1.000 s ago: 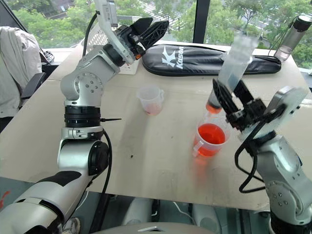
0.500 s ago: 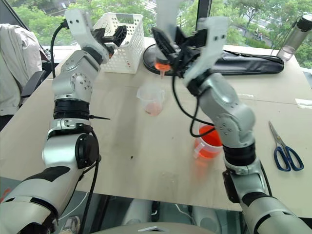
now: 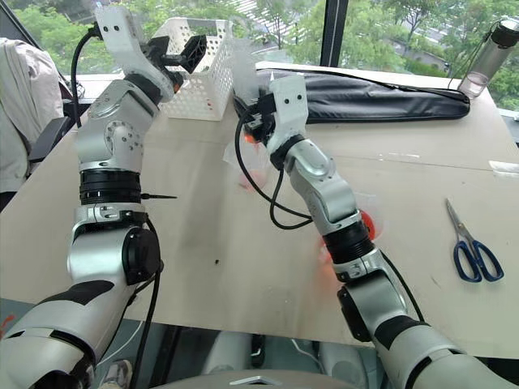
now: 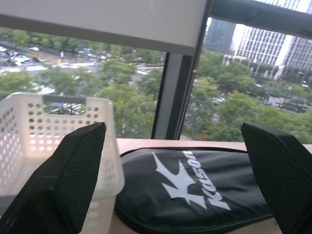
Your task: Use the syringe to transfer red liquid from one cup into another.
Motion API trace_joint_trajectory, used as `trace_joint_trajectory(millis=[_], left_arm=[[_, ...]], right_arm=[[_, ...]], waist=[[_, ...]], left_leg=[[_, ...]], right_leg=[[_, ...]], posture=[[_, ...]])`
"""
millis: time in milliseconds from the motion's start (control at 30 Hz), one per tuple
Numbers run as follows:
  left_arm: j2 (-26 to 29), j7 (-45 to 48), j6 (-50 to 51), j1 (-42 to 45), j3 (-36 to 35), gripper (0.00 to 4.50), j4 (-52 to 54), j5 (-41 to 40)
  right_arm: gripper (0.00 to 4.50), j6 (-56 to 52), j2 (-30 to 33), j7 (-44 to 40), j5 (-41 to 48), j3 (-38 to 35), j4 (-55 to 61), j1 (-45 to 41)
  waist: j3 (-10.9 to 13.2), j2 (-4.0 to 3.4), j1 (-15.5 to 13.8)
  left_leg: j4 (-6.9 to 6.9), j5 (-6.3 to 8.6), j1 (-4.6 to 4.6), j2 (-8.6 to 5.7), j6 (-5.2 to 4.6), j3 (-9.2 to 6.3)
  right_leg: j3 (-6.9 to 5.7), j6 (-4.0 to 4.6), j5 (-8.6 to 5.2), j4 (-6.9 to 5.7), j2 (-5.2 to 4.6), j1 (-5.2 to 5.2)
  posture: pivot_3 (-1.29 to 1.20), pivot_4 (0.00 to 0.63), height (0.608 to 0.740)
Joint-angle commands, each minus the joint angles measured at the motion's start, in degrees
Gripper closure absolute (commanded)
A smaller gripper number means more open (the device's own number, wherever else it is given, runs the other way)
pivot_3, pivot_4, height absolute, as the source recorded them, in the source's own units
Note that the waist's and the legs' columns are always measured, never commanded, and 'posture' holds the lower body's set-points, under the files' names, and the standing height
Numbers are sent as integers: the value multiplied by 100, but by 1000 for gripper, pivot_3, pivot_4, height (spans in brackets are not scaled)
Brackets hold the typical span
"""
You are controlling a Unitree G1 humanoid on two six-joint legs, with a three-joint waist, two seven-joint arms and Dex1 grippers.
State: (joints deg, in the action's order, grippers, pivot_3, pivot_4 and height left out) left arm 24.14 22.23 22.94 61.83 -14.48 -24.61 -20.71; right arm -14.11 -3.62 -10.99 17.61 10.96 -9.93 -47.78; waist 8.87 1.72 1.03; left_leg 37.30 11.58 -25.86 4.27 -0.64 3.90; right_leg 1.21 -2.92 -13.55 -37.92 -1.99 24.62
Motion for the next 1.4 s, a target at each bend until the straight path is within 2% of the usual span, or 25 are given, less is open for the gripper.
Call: trace_joint_trajectory(millis=[33,200,667,833,1100,1400], left_arm=[[215,394,395,17,62,0,795,-286],[358,701,1139,-75,188,0,1574,-616],[956,612,2439,-51,-343,0,2320,-1379],[1074,689,2975,-86,-238,0,2697,-1681],[1025,503,2904,-84,198,0,2676,-1295],[997,476,2697,80,346,0,2315,-986]], right_arm=[[3054,269,-213,-155,-102,-27,94,-156],[3054,356,-411,-243,-296,-12,8,-184],[3055,148,-571,94,-821,-50,14,-320],[3056,217,-639,153,-943,-54,-147,-357],[3057,319,-745,185,-991,-45,-236,-432],[3057,424,-774,166,-1029,1,-236,-433]], waist=[[0,0,6],[0,0,-5],[0,0,10],[-1,1,3],[-1,1,2],[-1,1,8]], left_leg=[[0,0,1,0,0,0],[0,-1,1,0,2,2],[-3,-1,3,0,3,-1],[-1,-1,5,0,3,0],[-1,-2,7,0,3,0],[-4,-2,7,0,4,2]], right_leg=[[0,0,0,0,0,0],[2,0,0,1,-1,-1],[2,0,0,0,-1,-1],[3,1,0,-2,-1,-2],[3,1,1,-4,-1,-2],[5,1,0,-2,-1,-1]], posture=[[0,150,724],[0,150,724],[0,150,724],[0,150,724],[0,150,724],[0,150,724]])
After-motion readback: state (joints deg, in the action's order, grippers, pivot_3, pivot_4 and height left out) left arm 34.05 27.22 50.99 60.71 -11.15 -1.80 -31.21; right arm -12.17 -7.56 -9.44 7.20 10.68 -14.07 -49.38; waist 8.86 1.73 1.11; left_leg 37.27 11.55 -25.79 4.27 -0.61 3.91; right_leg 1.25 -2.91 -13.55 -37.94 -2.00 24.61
